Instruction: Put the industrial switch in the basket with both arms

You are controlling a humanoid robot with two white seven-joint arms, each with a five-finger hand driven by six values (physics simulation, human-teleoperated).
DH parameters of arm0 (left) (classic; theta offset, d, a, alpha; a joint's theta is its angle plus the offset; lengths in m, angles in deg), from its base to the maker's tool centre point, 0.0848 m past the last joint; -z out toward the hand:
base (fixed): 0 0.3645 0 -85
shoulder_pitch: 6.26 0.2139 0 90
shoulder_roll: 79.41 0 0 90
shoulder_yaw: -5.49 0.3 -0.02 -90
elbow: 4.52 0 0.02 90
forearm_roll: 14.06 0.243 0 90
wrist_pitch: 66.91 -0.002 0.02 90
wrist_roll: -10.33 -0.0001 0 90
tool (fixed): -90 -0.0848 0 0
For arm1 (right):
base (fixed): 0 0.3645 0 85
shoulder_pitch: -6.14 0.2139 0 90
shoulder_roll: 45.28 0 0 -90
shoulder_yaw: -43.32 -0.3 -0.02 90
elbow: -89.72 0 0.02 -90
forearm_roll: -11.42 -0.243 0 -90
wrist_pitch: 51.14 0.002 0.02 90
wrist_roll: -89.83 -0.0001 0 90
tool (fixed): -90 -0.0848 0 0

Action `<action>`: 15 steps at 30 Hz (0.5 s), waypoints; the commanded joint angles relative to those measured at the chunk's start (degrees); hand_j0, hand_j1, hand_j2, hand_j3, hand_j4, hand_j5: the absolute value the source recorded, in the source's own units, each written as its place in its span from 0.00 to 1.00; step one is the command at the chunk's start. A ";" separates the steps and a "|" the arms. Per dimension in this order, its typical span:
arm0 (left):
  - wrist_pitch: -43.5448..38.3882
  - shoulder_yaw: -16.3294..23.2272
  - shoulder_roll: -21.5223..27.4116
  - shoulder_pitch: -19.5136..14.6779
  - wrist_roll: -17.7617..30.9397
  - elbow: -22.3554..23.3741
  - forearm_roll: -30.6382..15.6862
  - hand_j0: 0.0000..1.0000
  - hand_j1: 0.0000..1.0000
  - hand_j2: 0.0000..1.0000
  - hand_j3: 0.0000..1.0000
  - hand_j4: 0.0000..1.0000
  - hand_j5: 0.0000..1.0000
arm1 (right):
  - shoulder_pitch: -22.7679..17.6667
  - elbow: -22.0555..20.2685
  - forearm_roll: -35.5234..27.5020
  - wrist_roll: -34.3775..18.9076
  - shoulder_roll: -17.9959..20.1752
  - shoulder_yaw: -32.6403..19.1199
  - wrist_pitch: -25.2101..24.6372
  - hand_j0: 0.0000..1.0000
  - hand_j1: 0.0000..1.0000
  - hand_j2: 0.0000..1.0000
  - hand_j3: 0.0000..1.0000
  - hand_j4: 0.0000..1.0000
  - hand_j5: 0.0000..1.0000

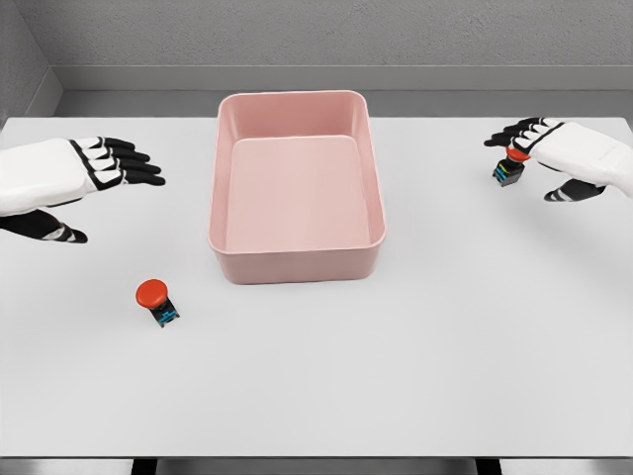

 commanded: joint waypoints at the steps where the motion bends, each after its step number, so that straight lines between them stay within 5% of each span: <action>1: -0.08 0.01 -0.02 0.00 -0.01 0.03 -0.33 1.00 1.00 1.00 1.00 1.00 1.00 | 0.00 0.01 -0.39 0.02 -0.02 -0.19 -0.04 1.00 1.00 1.00 1.00 1.00 1.00; 6: -0.08 0.53 -0.02 -0.70 0.69 -0.23 -0.25 1.00 1.00 1.00 1.00 1.00 1.00 | 1.05 4.49 0.48 0.02 -4.85 -0.28 -0.04 1.00 1.00 1.00 1.00 1.00 1.00; 8: -0.08 3.25 -0.11 -1.05 4.47 -0.23 -0.07 1.00 1.00 1.00 1.00 1.00 1.00 | 2.55 6.68 3.29 0.02 -5.99 -0.19 -0.04 1.00 1.00 1.00 1.00 1.00 1.00; 12: -0.08 6.95 -1.17 -1.32 4.47 -0.23 5.29 1.00 1.00 1.00 1.00 1.00 1.00 | 3.87 9.85 4.00 -2.35 -8.10 -0.02 -0.04 1.00 1.00 1.00 1.00 1.00 1.00; 15: -0.08 7.30 -1.17 -1.32 4.47 -0.32 5.47 1.00 1.00 1.00 1.00 1.00 1.00 | 5.36 15.74 6.99 -4.20 -10.57 -0.02 -0.04 1.00 1.00 1.00 1.00 1.00 1.00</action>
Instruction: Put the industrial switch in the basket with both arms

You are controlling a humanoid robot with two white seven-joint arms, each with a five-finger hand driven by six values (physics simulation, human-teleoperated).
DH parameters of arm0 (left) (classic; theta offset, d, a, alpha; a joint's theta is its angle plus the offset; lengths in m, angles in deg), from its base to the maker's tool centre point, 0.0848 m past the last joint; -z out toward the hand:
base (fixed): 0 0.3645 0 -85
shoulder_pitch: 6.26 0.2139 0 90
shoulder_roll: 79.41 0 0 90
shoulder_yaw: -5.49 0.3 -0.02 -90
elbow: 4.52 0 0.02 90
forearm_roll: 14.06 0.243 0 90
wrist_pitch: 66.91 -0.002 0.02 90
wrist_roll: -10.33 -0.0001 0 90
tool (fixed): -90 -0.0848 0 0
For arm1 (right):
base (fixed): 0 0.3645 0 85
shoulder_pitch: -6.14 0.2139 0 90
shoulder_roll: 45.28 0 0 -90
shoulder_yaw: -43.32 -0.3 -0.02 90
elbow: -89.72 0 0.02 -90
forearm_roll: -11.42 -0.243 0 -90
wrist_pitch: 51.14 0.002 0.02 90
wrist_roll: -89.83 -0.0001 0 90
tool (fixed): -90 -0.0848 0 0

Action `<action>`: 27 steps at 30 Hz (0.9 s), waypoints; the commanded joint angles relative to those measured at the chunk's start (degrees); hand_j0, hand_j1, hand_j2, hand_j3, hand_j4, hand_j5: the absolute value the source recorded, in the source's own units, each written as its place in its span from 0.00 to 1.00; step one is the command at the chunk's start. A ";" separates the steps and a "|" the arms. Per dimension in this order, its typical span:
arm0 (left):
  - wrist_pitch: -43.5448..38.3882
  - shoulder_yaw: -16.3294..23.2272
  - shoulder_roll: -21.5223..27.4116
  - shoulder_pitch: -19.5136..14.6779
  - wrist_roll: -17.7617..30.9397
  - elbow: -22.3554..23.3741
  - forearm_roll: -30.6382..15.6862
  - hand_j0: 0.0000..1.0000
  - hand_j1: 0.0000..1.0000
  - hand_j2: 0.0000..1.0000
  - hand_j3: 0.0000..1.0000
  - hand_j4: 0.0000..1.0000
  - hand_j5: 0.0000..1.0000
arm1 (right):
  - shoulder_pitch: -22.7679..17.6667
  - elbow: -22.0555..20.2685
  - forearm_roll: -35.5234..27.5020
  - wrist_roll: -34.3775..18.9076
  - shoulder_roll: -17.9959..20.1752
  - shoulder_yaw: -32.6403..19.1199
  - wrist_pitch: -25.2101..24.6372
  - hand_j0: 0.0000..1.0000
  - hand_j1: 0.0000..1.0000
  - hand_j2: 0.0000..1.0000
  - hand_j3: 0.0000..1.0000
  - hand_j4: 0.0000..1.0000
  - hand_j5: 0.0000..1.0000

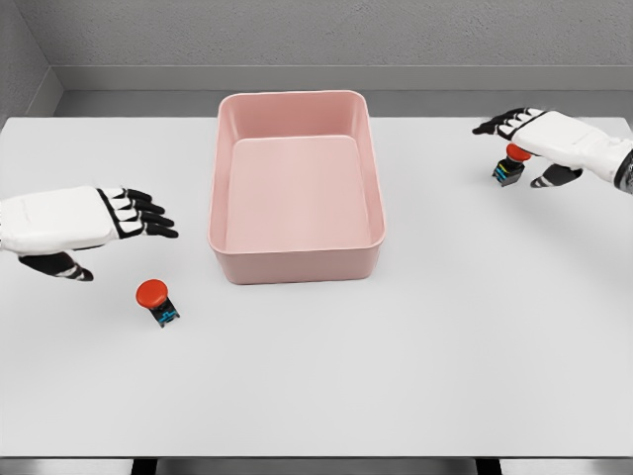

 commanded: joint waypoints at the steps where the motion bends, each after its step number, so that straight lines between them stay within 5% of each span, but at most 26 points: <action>1: -0.09 1.85 -0.17 -0.01 0.17 -0.14 0.40 1.00 1.00 1.00 1.00 1.00 1.00 | 0.53 4.56 1.95 -1.14 -1.45 -0.12 -0.04 1.00 1.00 1.00 1.00 1.00 1.00; 5: -0.09 3.87 -1.40 -0.18 0.17 -0.32 3.56 1.00 1.00 1.00 1.00 1.00 1.00 | 3.08 11.24 5.37 -1.14 -5.50 0.05 -0.04 1.00 1.00 1.00 1.00 1.00 1.00; 13: -0.09 5.46 -2.54 -0.44 0.26 -0.32 4.97 1.00 1.00 1.00 1.00 1.00 1.00 | 5.63 16.16 9.24 -1.14 -9.18 0.14 -0.04 1.00 1.00 1.00 1.00 1.00 1.00; 27: -0.09 7.92 -3.07 -0.80 -0.09 0.56 7.60 0.98 0.98 0.98 0.98 0.98 0.98 | 6.07 16.60 12.84 -0.34 -9.98 -0.21 -0.04 1.00 1.00 1.00 1.00 1.00 1.00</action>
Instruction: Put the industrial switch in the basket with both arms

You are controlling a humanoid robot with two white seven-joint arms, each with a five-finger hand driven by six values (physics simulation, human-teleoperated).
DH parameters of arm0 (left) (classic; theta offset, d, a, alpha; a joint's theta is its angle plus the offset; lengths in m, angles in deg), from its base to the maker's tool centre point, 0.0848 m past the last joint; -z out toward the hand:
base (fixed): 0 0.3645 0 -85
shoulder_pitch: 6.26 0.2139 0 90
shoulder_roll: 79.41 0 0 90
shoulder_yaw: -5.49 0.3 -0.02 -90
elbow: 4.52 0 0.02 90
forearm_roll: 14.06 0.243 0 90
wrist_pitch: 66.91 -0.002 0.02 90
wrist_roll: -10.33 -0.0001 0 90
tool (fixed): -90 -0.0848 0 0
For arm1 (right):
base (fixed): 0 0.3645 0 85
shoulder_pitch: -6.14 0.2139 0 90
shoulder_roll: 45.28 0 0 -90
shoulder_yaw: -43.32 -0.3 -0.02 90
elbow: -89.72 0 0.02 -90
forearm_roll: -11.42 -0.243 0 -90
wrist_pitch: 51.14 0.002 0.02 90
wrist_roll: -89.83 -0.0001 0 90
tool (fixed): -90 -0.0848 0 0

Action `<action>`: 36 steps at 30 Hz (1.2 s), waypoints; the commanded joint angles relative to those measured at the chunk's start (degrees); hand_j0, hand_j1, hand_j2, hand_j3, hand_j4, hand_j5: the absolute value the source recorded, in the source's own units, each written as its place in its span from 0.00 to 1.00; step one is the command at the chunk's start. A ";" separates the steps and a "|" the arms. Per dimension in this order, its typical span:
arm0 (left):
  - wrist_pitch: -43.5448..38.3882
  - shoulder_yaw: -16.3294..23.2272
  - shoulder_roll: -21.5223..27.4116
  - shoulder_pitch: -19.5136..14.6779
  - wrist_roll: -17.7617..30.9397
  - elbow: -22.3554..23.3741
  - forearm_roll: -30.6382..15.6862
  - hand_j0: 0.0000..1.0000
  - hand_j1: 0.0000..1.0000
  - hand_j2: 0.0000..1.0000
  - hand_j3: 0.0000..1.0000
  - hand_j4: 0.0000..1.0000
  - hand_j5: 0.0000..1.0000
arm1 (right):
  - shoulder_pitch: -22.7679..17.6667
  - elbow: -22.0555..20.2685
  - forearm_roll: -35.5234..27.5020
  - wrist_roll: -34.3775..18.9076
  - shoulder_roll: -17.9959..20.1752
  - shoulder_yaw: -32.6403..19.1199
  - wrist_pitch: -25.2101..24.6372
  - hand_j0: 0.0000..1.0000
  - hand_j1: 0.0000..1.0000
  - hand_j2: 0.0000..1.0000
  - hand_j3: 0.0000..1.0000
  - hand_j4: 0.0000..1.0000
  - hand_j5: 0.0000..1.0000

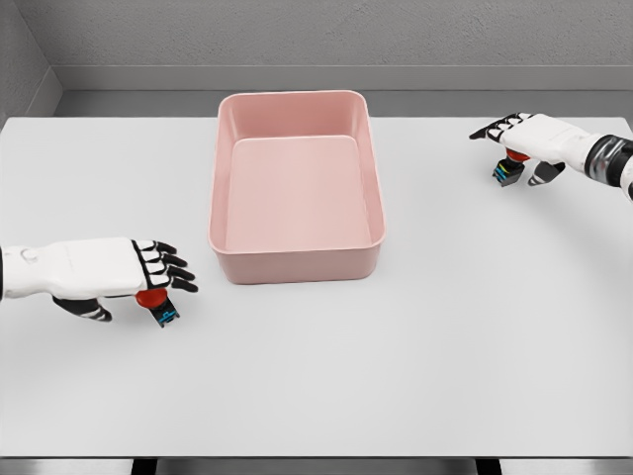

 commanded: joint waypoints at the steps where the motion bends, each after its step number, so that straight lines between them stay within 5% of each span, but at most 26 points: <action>1: -0.08 -0.10 -0.03 0.00 -0.12 0.51 0.79 0.93 0.93 0.93 0.93 0.93 0.93 | -0.09 0.01 0.46 0.28 0.08 -0.29 -0.06 1.00 1.00 1.00 1.00 1.00 1.00; 5: -0.08 0.16 -0.64 0.00 -0.29 0.42 3.34 0.86 0.86 0.86 0.86 0.86 0.86 | 0.00 0.01 0.46 0.37 0.08 -0.29 -0.06 1.00 1.00 1.00 1.00 1.00 1.00; 21: -0.08 0.16 -1.87 0.26 -0.29 0.16 4.04 0.83 0.83 0.83 0.83 0.83 0.83 | 0.00 -0.26 2.49 1.16 -0.45 -0.21 -0.06 1.00 1.00 1.00 1.00 1.00 1.00; 24: -0.08 0.16 -2.05 0.35 -0.29 0.25 5.36 0.82 0.82 0.82 0.82 0.82 0.82 | 0.09 -0.35 4.68 1.33 -0.45 -0.29 -0.06 0.85 0.85 0.85 0.85 0.85 0.85; 34: -0.08 0.25 -2.05 0.70 -0.29 0.25 6.59 0.76 0.76 0.76 0.76 0.76 0.76 | 0.44 0.01 5.56 1.33 -0.27 -0.38 -0.06 0.84 0.84 0.84 0.84 0.84 0.84; 36: -0.08 0.25 -2.14 0.70 -0.29 0.16 6.68 0.66 0.66 0.66 0.66 0.66 0.66 | 0.44 -0.08 7.06 1.33 -0.27 -0.56 -0.06 0.76 0.76 0.76 0.76 0.76 0.76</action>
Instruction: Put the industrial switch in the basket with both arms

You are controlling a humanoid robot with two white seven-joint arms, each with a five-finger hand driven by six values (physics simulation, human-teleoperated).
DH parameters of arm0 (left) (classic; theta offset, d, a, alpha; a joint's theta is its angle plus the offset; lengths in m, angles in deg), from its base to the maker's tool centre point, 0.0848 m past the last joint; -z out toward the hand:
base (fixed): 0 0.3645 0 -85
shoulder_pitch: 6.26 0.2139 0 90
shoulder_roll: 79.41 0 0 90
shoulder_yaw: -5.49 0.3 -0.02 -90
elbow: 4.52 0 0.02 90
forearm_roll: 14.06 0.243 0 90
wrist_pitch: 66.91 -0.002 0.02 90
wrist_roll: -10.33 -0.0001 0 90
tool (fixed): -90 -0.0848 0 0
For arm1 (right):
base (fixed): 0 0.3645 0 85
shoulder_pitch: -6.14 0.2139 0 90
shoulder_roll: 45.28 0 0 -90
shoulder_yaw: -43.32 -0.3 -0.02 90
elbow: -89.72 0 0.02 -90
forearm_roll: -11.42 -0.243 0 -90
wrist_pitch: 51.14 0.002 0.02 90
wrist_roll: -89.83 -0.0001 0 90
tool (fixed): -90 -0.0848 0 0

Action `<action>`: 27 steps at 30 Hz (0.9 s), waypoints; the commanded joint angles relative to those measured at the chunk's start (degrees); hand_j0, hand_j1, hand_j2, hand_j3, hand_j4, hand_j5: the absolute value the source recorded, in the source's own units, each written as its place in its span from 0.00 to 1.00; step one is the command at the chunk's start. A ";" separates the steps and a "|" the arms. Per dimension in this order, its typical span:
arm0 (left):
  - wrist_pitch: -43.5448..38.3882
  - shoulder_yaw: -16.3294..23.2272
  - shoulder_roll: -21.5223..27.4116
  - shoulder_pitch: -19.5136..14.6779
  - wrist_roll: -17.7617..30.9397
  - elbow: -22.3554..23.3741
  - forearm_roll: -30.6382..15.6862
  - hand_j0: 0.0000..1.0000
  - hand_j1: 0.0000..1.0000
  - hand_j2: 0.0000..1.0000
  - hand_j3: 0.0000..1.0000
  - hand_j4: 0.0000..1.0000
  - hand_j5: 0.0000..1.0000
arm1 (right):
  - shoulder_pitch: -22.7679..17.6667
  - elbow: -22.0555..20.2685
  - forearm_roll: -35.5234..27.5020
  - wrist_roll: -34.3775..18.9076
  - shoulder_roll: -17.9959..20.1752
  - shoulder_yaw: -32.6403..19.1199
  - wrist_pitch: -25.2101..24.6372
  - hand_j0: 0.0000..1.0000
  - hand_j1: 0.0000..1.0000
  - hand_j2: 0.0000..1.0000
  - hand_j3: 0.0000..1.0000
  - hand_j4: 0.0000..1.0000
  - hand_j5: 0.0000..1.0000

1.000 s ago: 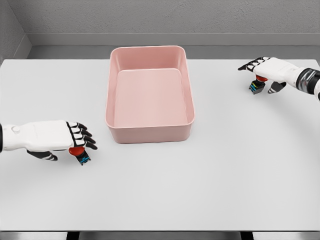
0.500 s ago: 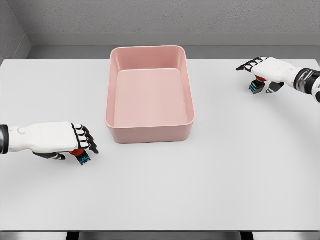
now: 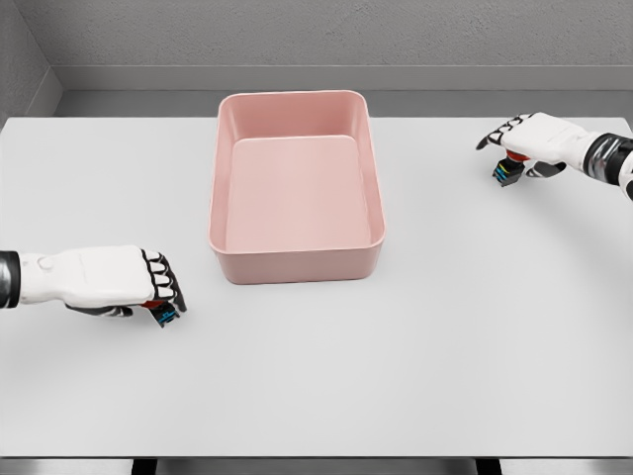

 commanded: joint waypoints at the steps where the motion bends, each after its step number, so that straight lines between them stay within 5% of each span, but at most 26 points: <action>1: -0.08 -0.02 0.00 0.00 -0.01 -0.06 -0.17 0.63 0.63 0.63 0.63 0.63 0.63 | 0.00 -0.05 0.75 0.11 0.04 -0.27 -0.05 0.75 0.75 0.75 0.75 0.75 0.75; 18: -0.08 -0.02 -0.35 -0.35 -0.01 -0.14 -0.08 0.45 0.45 0.45 0.45 0.45 0.45 | 0.18 -0.49 3.47 1.69 0.04 -0.27 -0.05 0.53 0.53 0.53 0.53 0.53 0.53; 27: -0.08 -0.55 0.71 -8.00 0.08 0.30 -0.61 0.45 0.45 0.45 0.45 0.45 0.45 | 0.79 -0.84 3.47 2.48 -0.05 -0.27 -0.05 0.47 0.47 0.47 0.47 0.47 0.47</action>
